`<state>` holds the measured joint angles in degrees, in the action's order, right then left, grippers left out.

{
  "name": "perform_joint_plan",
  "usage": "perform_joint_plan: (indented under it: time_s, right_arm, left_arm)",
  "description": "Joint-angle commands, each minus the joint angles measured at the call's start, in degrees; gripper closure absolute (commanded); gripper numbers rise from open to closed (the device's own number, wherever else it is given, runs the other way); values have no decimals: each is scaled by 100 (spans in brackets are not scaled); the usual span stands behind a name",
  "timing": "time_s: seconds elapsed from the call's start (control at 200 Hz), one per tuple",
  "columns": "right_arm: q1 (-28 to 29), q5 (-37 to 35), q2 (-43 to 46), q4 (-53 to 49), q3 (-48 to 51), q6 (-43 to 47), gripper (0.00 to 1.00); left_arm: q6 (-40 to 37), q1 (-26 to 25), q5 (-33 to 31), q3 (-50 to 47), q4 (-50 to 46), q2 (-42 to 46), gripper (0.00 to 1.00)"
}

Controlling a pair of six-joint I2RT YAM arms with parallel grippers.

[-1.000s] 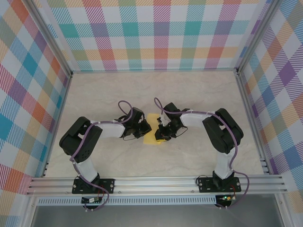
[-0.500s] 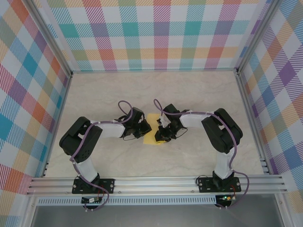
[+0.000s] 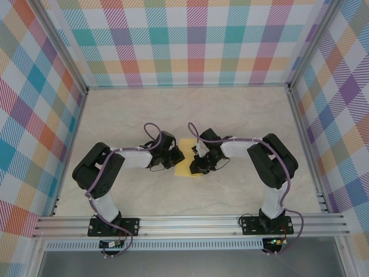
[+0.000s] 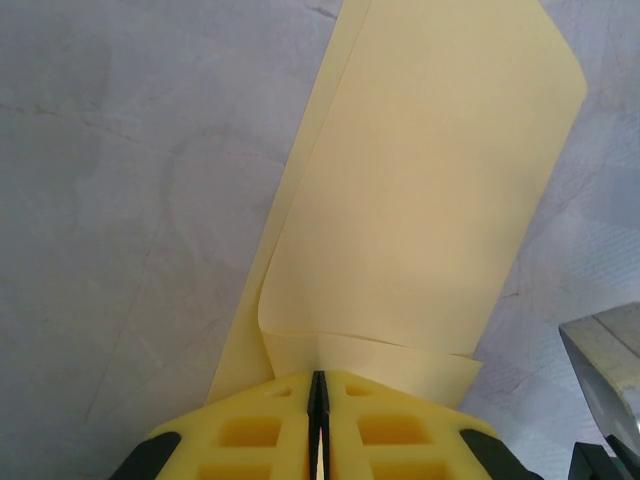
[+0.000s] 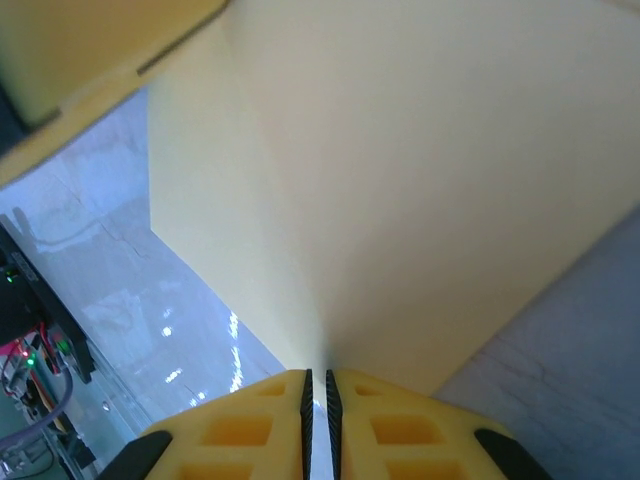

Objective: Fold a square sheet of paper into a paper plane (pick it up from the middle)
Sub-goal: Fold the triangle a second time at the center of the table.

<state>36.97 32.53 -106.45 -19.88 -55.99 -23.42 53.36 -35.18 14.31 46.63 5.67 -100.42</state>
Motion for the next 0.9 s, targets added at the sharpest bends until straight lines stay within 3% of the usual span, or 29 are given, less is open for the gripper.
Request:
perform_joint_plan:
  time_s: [0.0,0.28,0.51,0.895]
  right_arm:
    - [73,-160,219,-568,352,266,86]
    - [73,-729,1091,543,469,-92,88]
    - [82,-681,728,886,296,-198,90]
    - [117,-637,243,431,173,-2,89]
  left_arm:
    - [58,-24,-273,-168,-457,-30,88]
    - [43,-20,-267,-154,-394,-33,88]
    - [32,-24,-218,-149,-364,-70,88]
    - [43,-21,-200,-144,-347,-66,88]
